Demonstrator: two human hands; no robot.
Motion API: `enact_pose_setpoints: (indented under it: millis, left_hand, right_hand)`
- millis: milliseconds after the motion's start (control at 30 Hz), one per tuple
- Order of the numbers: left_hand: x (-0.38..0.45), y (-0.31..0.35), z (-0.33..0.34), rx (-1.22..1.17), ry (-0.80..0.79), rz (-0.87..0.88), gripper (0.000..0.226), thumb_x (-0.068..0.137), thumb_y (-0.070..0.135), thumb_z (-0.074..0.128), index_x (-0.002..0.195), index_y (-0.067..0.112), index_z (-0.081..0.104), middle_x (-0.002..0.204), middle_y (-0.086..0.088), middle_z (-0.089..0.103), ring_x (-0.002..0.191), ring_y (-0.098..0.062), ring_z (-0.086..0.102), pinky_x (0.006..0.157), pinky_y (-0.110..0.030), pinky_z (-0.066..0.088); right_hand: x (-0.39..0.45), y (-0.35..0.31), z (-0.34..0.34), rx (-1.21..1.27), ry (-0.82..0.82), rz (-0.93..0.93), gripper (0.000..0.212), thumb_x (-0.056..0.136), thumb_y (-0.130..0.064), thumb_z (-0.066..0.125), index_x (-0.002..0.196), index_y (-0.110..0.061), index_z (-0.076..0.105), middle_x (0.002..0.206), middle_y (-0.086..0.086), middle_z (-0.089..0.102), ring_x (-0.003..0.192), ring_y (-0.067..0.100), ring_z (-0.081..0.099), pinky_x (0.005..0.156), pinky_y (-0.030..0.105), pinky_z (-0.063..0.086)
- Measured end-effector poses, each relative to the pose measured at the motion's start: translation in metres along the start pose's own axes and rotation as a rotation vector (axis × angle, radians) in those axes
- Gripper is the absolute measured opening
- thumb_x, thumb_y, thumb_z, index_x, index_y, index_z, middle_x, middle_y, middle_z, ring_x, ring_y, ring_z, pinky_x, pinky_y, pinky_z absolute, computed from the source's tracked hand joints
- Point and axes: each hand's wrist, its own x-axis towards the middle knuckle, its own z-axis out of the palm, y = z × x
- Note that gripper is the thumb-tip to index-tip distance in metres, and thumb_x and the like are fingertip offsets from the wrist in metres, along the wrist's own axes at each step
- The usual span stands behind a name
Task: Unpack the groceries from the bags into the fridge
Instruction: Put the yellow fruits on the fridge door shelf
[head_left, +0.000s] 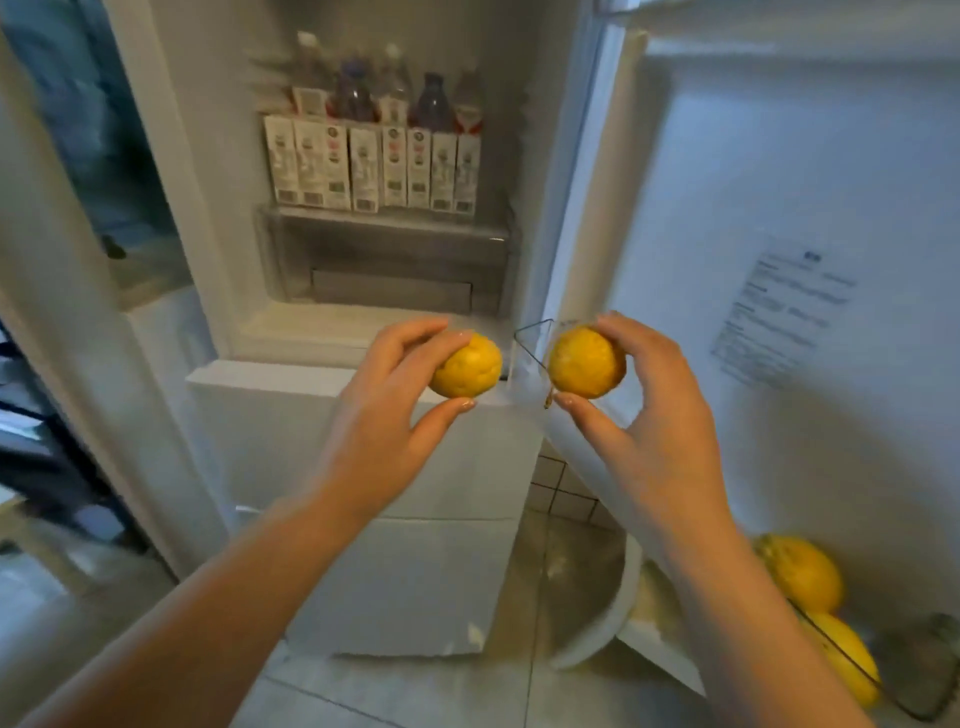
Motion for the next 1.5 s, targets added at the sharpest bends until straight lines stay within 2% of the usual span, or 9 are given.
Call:
enact_pose_setpoints:
  millis: [200,367,567,667,800,933,1200,1300,1500]
  left_hand:
    - [0.055,-0.02,0.04,-0.06,-0.071,0.071,0.056,0.082,0.031,0.063,0.133,0.016,0.047,0.135,-0.009,0.045,0.119,0.002,0.028,0.092,-0.01,0.027]
    - [0.082,-0.032,0.069,-0.16,-0.184,0.124,0.061,0.08,0.025,0.071,0.134,0.02,0.045,0.133,-0.006,0.047,0.116,0.002,0.03,0.092,-0.011,0.027]
    - [0.115,-0.05,0.092,-0.215,-0.257,0.354,0.058,0.078,0.044,0.065,0.13,0.021,0.052,0.128,0.002,0.058,0.118,-0.015,0.05,0.097,-0.037,0.04]
    - [0.131,-0.051,0.099,-0.256,-0.347,0.455,0.06,0.076,0.049,0.065,0.128,0.024,0.053,0.126,0.004,0.059,0.115,-0.017,0.053,0.095,-0.037,0.04]
    - [0.15,-0.048,0.105,-0.265,-0.438,0.621,0.058,0.07,0.033,0.079,0.123,0.019,0.06,0.122,0.0,0.064,0.108,-0.025,0.06,0.093,-0.038,0.04]
    - [0.159,-0.045,0.109,-0.271,-0.51,0.672,0.058,0.067,0.027,0.082,0.121,0.021,0.062,0.122,0.001,0.063,0.105,-0.029,0.062,0.083,-0.044,0.049]
    - [0.169,-0.032,0.107,-0.172,-0.735,0.725,0.046,0.078,0.036,0.071,0.122,0.032,0.058,0.125,0.011,0.059,0.113,-0.019,0.055,0.085,-0.042,0.05]
    - [0.169,-0.025,0.11,-0.091,-0.822,0.777,0.044,0.083,0.04,0.064,0.125,0.036,0.053,0.128,0.015,0.052,0.114,-0.012,0.051,0.084,-0.032,0.047]
    - [0.174,-0.015,0.115,0.031,-1.008,0.84,0.035,0.085,0.041,0.062,0.119,0.037,0.057,0.116,0.013,0.049,0.096,-0.01,0.053,0.079,-0.029,0.048]
  right_hand:
    - [0.026,0.019,-0.002,-0.177,0.066,0.053,0.062,0.073,-0.026,0.077,0.128,-0.025,0.051,0.124,-0.011,0.037,0.111,-0.008,0.028,0.089,-0.006,0.022]
    - [0.031,0.029,0.001,-0.327,0.093,0.104,0.066,0.072,-0.022,0.078,0.132,-0.02,0.05,0.129,0.0,0.044,0.113,0.002,0.037,0.088,-0.003,0.025]
    - [0.033,0.034,0.006,-0.459,0.174,0.178,0.065,0.068,-0.016,0.08,0.128,-0.013,0.055,0.125,0.009,0.049,0.113,0.012,0.041,0.09,0.01,0.027]
    - [0.03,0.037,0.007,-0.529,0.117,0.236,0.064,0.066,-0.017,0.081,0.126,-0.015,0.057,0.126,0.004,0.051,0.113,0.011,0.043,0.09,0.013,0.031]
    - [0.028,0.038,0.01,-0.606,0.072,0.268,0.062,0.063,-0.019,0.083,0.121,-0.016,0.06,0.124,0.001,0.056,0.112,0.015,0.049,0.093,0.021,0.037]
    - [0.027,0.039,0.01,-0.646,0.066,0.337,0.064,0.062,-0.02,0.084,0.122,-0.02,0.06,0.126,-0.002,0.056,0.115,0.018,0.052,0.094,0.029,0.042]
    - [0.025,0.04,0.008,-0.643,-0.046,0.376,0.062,0.06,-0.024,0.086,0.118,-0.02,0.063,0.12,0.001,0.06,0.11,0.023,0.056,0.086,0.039,0.05]
    - [0.023,0.04,0.005,-0.67,-0.104,0.408,0.063,0.06,-0.026,0.085,0.118,-0.023,0.063,0.119,0.0,0.059,0.108,0.023,0.055,0.083,0.04,0.051]
    - [0.032,0.043,0.003,-0.582,-0.341,0.429,0.049,0.069,-0.028,0.08,0.115,-0.029,0.064,0.111,-0.006,0.055,0.1,0.015,0.054,0.081,0.037,0.051]
